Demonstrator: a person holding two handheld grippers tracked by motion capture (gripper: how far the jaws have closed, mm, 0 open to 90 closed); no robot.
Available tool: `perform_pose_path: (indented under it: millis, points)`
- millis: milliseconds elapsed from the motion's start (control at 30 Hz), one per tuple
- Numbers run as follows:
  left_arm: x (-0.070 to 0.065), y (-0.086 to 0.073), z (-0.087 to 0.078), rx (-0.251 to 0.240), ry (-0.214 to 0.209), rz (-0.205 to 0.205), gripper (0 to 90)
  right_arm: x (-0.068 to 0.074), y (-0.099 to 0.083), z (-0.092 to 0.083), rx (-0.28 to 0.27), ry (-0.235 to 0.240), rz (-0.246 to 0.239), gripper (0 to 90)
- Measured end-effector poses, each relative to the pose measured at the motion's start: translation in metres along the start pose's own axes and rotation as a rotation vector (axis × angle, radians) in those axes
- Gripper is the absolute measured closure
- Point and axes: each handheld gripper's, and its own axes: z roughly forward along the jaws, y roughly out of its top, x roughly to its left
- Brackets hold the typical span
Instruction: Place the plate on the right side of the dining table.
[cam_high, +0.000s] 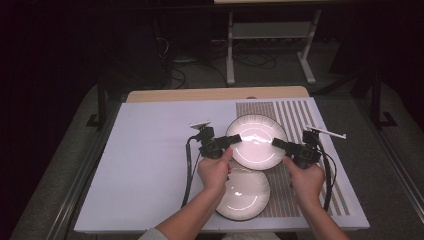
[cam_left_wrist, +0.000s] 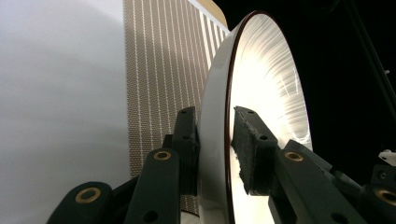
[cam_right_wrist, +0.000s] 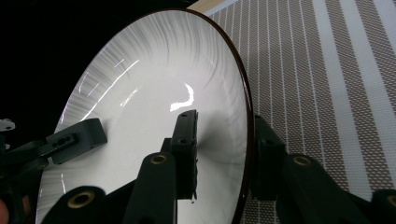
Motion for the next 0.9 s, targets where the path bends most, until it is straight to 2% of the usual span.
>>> perform_pose_path:
  millis: [733,900]
  points:
    - [-0.012,-0.003,0.040,0.066,-0.026,0.028,70.2,-0.031,0.006,-0.013,-0.037,-0.057,0.055,67.2]
    - [-0.013,-0.004,0.049,0.081,-0.029,0.034,69.8,-0.037,0.007,-0.015,-0.041,-0.071,0.051,67.2]
